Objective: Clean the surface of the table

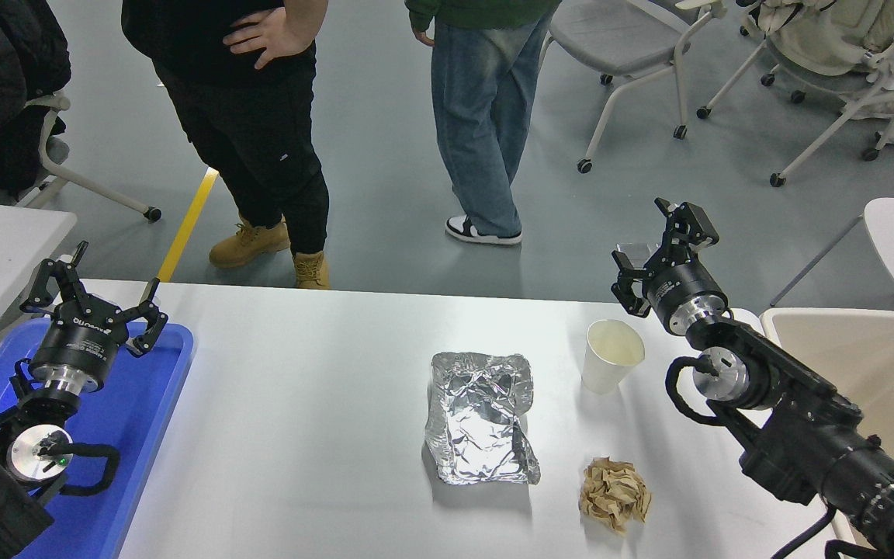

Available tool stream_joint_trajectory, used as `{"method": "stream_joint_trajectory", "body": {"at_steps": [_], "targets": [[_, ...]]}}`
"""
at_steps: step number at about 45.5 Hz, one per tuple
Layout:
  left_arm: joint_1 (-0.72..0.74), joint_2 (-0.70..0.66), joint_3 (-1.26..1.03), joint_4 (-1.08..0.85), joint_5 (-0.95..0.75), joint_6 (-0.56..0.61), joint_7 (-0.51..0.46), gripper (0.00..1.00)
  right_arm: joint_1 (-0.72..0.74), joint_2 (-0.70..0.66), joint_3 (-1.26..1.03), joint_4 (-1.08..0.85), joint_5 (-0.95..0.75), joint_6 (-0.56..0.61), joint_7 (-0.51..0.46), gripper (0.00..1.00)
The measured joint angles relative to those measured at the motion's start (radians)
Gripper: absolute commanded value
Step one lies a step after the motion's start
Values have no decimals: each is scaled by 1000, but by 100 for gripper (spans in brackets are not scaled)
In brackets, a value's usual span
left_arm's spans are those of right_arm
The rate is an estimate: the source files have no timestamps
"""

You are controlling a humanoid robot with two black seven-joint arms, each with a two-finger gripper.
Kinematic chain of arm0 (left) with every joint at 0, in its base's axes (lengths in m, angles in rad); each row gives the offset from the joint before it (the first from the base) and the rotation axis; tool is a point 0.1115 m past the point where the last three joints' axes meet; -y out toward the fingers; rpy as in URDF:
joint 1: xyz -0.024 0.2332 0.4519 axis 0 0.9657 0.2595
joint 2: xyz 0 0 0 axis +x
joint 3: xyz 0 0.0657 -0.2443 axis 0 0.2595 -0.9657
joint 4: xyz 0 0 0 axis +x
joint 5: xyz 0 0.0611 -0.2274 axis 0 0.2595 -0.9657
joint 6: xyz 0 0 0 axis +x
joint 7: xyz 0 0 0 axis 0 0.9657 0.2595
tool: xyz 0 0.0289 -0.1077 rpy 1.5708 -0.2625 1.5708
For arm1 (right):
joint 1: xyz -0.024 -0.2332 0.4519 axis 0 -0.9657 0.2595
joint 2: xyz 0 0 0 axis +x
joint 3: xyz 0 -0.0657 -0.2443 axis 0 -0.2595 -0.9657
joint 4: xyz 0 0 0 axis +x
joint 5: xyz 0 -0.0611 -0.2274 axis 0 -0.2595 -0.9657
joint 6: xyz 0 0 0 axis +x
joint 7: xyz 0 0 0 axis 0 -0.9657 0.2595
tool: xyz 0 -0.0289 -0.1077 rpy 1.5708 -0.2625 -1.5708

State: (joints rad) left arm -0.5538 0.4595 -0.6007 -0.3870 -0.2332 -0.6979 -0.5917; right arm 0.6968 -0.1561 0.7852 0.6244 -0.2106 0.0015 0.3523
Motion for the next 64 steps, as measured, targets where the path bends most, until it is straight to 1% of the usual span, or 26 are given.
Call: {"method": "stream_joint_trajectory", "body": {"at_steps": [42,55,59,64], "targets": [[0,1,4,0,0,0,-2,100,13,2,-26,-11,-5,-2,-1,100],[0,2,4,0,0,0,-2,100,42,-57,-150,13,-12,1,-8,100],[0,2,4,0,0,0,-2,100,55,-100,-213,51,-14,3,-9,100],[0,2,4,0,0,0,-1,100,67,-187,-281,131,-16,9,-7,100]]}}
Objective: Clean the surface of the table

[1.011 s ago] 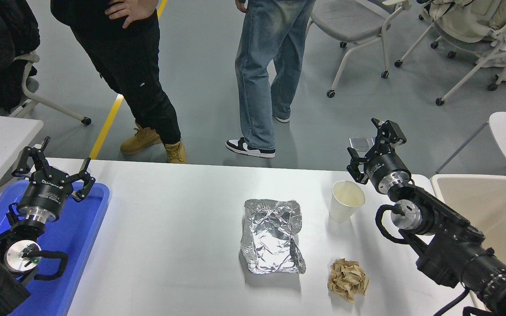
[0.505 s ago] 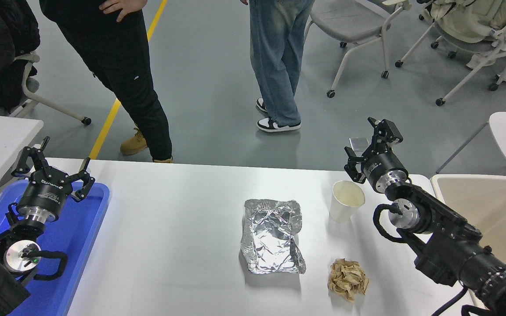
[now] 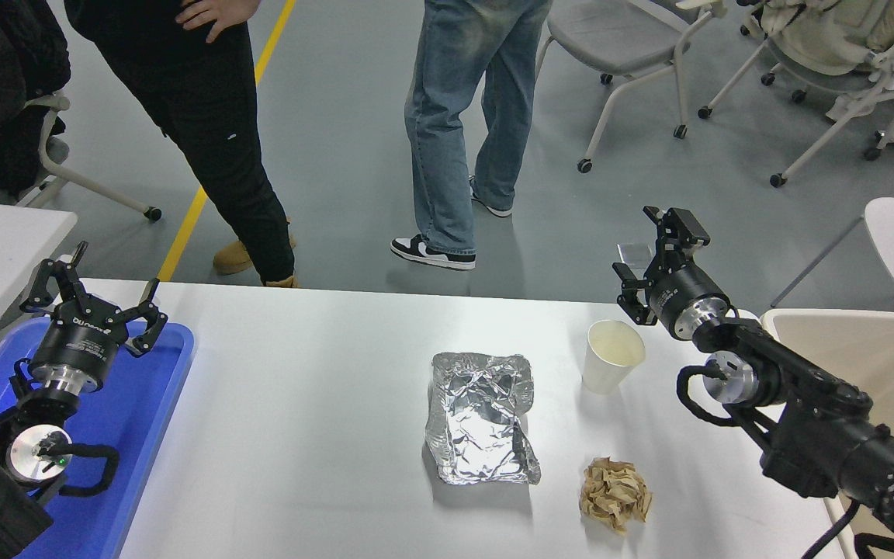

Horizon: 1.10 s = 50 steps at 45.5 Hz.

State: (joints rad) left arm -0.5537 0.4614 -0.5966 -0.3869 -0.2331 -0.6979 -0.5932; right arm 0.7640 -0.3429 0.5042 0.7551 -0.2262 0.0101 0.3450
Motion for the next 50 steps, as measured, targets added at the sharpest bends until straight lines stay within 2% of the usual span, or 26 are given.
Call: {"method": "stream_joint_trajectory", "body": {"at_steps": [14,29,40,50], "targets": [[0,0,0,0,0,0,1,100,23,-179,-106,161,-5,78,-1,100],[0,0,0,0,0,0,1,100,163,-341,-392,277,-92,107,-21,100],[0,0,0,-1,0,0,1,100,259,-389,-583,330,-254,111,-105,100],[-1,-1,0,-1,0,0,1,100,356,-361,-723,365,-335,112,-221,100]]}}
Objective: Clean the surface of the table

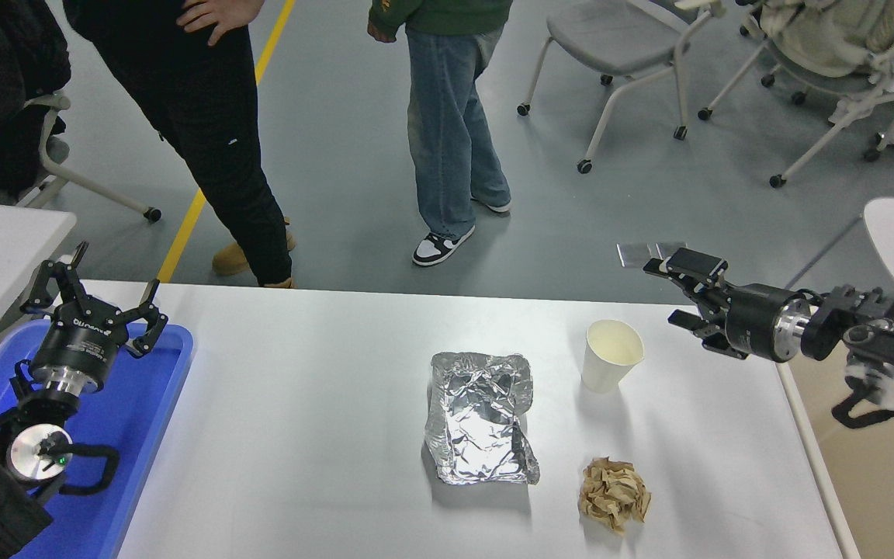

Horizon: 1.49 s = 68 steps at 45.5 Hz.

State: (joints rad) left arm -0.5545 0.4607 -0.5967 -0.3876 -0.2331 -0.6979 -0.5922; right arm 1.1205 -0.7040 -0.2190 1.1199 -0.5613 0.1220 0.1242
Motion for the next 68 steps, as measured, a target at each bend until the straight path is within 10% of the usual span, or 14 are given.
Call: {"method": "stream_joint_trajectory", "body": {"at_steps": [68], "targets": [[1,0,-1,0,0,-1,0,100,-35,380,-164,-432,-94,15,-131,93]]}}
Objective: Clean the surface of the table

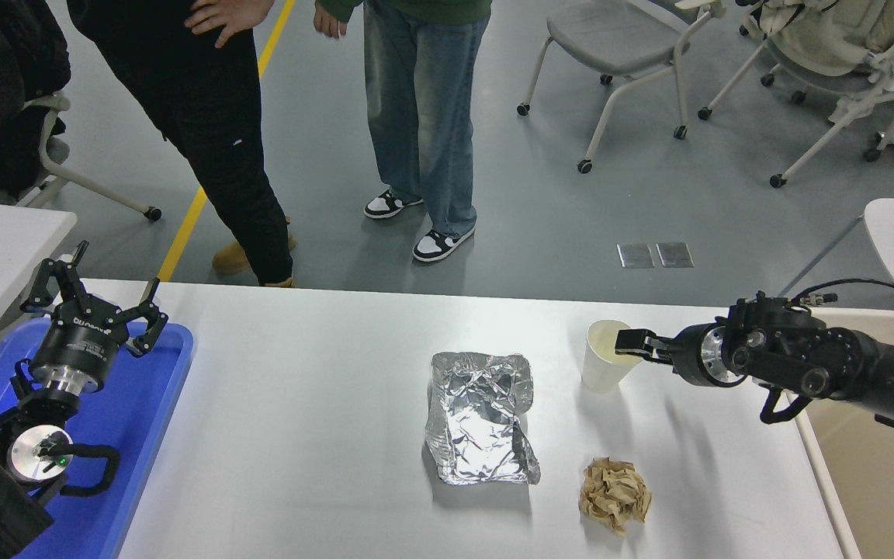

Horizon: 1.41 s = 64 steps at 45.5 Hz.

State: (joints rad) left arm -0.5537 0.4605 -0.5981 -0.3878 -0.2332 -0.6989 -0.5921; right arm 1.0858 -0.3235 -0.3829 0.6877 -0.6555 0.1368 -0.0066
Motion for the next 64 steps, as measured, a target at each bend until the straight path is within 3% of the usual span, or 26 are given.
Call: {"method": "stream_joint_trajectory", "body": {"at_steps": [5,10,11,42,52,64], "targets": [[0,0,0,0,0,0,0,100,-5,20,-3,-17,-1,1,0,68],[0,0,0,0,0,1,0,100,-8,33,-8,-27,-8,2,1,3],[0,0,0,0,0,1,0,100,-8,34,-8,-28,-9,2,1,0],[0,0,0,0,0,1,0,100,50,-7,-11,21,-7,81,4,0],[0,0,0,0,0,0,0,100,100,-75,-12,82,-6,115,4,0],[0,0,0,0,0,0,0,100,209,-261,-12,246,-14,197,5,0]]}}
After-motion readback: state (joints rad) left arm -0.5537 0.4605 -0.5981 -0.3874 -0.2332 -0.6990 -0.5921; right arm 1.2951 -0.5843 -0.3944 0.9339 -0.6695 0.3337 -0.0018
